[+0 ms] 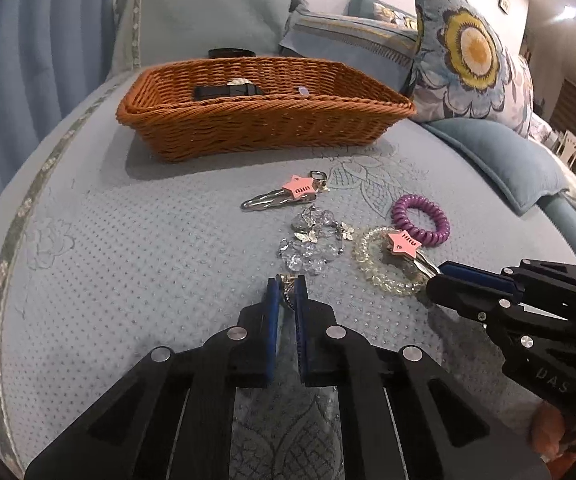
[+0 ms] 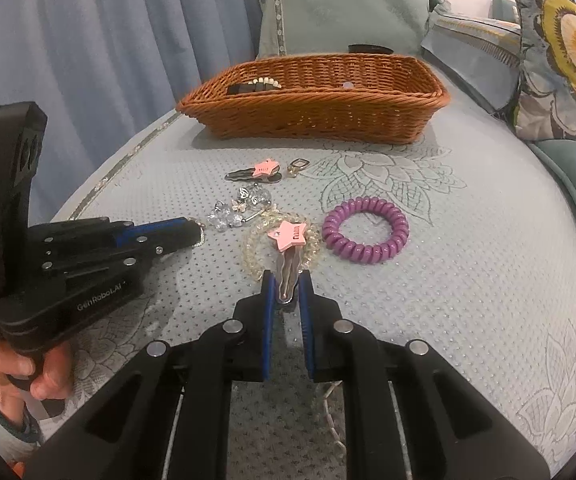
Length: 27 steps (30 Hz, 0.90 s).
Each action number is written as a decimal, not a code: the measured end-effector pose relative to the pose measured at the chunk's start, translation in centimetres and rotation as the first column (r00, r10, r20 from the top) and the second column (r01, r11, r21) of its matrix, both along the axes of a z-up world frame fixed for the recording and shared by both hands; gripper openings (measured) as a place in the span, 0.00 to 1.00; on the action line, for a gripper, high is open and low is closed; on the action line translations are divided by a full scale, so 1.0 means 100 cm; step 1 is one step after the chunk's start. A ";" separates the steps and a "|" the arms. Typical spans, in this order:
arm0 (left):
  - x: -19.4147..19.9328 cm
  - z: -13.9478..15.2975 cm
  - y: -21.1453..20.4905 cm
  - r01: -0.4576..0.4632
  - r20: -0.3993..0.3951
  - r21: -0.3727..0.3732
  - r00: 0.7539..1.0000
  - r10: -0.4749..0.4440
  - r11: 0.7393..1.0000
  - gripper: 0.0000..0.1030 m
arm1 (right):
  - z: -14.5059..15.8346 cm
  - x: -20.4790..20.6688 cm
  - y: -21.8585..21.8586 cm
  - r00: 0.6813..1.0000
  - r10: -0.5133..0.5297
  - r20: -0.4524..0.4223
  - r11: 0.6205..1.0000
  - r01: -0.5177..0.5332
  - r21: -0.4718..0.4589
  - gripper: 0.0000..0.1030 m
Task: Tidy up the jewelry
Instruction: 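Grasp the small silver ring charm with the left tool while the right tool grasps the pink-star key, then carry the charm and key into the wicker basket and open both tools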
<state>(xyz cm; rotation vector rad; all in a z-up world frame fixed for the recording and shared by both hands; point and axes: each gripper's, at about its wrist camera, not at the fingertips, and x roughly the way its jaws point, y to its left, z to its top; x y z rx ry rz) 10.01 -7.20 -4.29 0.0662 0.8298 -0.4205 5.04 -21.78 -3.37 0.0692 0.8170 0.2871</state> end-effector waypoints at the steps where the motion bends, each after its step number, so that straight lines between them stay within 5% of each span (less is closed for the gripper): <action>1: -0.002 0.001 0.001 -0.002 0.004 -0.004 1.000 0.002 1.000 0.05 | 0.000 -0.001 -0.001 1.000 0.001 0.003 1.000 -0.001 0.006 0.10; 13: -0.023 0.005 0.016 -0.022 0.026 -0.060 0.999 0.023 0.998 0.05 | 0.007 -0.021 -0.017 1.000 0.023 0.012 0.997 -0.024 0.070 0.10; 20: -0.027 0.003 0.020 -0.017 0.015 -0.082 1.000 0.019 0.997 0.05 | -0.005 -0.026 -0.022 0.997 0.031 -0.073 0.997 -0.025 0.077 0.11; 24: -0.027 0.002 0.021 -0.012 0.010 -0.091 1.000 0.013 0.996 0.05 | 0.000 -0.019 -0.018 0.998 0.003 -0.057 0.999 0.000 0.038 0.32; 27: -0.027 0.001 0.020 -0.009 0.011 -0.092 1.000 0.010 0.996 0.05 | -0.002 -0.011 -0.014 0.997 -0.005 -0.073 1.000 0.007 0.026 0.33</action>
